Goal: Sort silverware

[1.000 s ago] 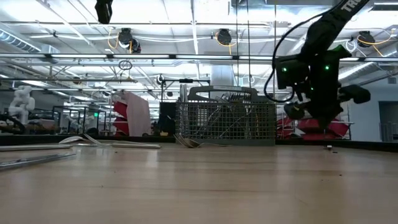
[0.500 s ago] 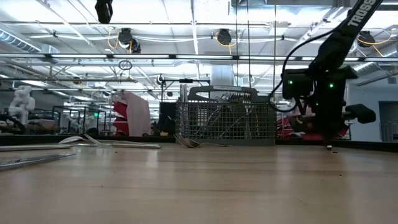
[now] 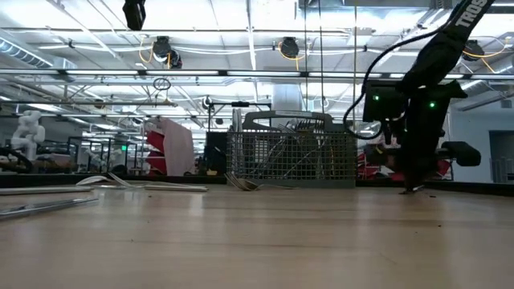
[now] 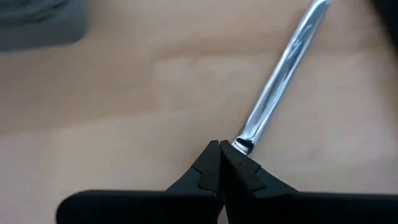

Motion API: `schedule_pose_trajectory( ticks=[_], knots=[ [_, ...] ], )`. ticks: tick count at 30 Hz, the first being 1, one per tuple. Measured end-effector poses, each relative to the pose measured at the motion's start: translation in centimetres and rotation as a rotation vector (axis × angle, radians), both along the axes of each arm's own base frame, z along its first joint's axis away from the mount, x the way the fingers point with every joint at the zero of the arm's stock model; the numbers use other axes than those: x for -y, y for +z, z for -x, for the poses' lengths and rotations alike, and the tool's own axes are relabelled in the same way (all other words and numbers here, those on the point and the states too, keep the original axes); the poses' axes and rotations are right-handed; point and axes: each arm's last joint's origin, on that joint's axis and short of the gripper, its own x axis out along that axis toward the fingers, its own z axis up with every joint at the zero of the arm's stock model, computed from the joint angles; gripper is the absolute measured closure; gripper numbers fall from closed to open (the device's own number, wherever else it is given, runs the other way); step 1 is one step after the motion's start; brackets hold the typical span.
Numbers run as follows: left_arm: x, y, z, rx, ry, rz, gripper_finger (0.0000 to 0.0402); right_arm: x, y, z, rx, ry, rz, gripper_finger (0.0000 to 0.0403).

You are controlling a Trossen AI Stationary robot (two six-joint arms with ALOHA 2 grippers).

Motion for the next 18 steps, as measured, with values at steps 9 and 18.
schedule_pose_trajectory(
  ticks=[9,18],
  knots=[
    [0.0,0.1,0.0,0.007,0.000,0.003,0.0237,-5.1,1.2,-3.6,0.228,0.138,-0.075,0.0403],
    [0.0,0.0,0.0,0.017,-0.011,0.110,0.0237,-8.7,5.7,-11.8,0.316,0.476,0.012,0.0403]
  ],
)
